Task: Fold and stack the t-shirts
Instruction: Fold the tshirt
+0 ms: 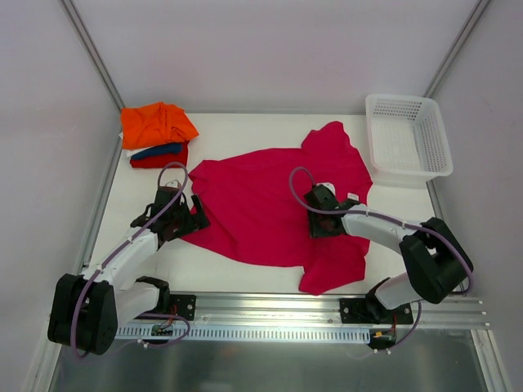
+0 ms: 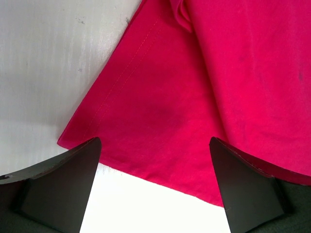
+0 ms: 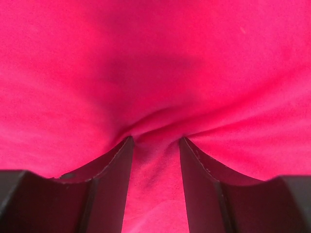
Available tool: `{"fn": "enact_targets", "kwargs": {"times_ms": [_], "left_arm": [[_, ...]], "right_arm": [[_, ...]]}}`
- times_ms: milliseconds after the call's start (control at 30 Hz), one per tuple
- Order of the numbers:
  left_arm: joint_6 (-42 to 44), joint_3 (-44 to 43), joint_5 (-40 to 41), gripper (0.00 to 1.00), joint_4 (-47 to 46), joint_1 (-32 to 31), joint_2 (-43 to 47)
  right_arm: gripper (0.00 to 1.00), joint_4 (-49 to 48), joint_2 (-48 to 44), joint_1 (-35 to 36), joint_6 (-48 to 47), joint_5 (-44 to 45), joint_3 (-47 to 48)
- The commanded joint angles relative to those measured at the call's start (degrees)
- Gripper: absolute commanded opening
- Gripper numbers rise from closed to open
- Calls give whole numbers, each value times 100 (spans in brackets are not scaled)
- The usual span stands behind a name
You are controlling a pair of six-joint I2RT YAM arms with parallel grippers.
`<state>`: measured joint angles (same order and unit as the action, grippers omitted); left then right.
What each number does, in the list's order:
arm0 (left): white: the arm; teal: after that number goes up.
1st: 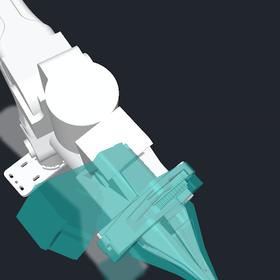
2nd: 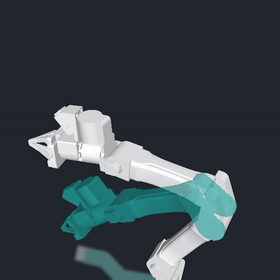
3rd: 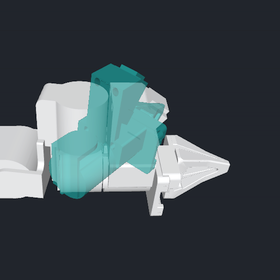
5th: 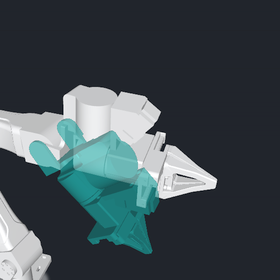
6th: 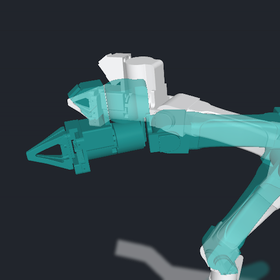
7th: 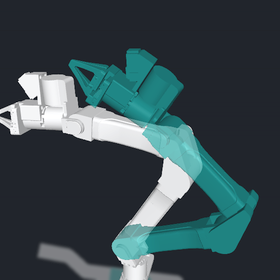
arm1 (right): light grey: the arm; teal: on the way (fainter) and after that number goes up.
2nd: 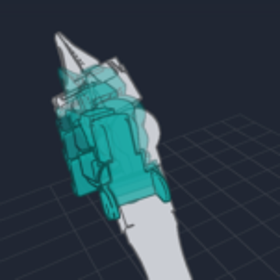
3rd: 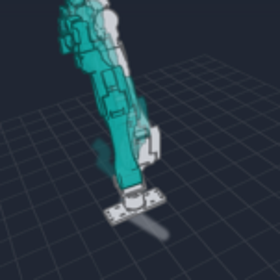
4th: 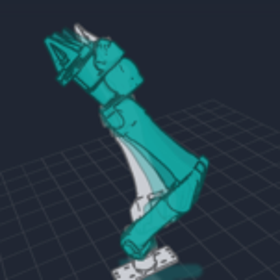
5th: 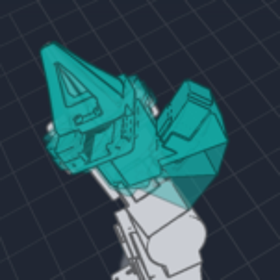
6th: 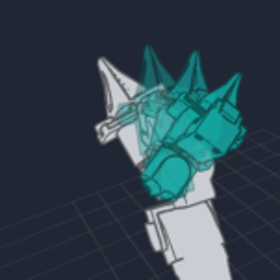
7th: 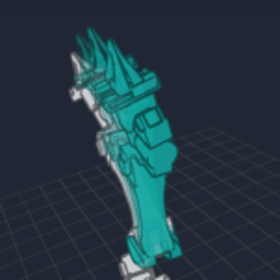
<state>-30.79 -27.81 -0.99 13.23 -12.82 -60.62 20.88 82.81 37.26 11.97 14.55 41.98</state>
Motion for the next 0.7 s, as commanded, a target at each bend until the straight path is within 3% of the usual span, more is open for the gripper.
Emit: {"fn": "enact_targets", "kwargs": {"times_ms": [0,667], "left_arm": [[-68,-181,38,95,4,-54,121],[20,-154,64,97,12,-54,367]], "right_arm": [[47,144,454,194,60,224,363],[47,258,1782,-51,-344,444,1936]]}}
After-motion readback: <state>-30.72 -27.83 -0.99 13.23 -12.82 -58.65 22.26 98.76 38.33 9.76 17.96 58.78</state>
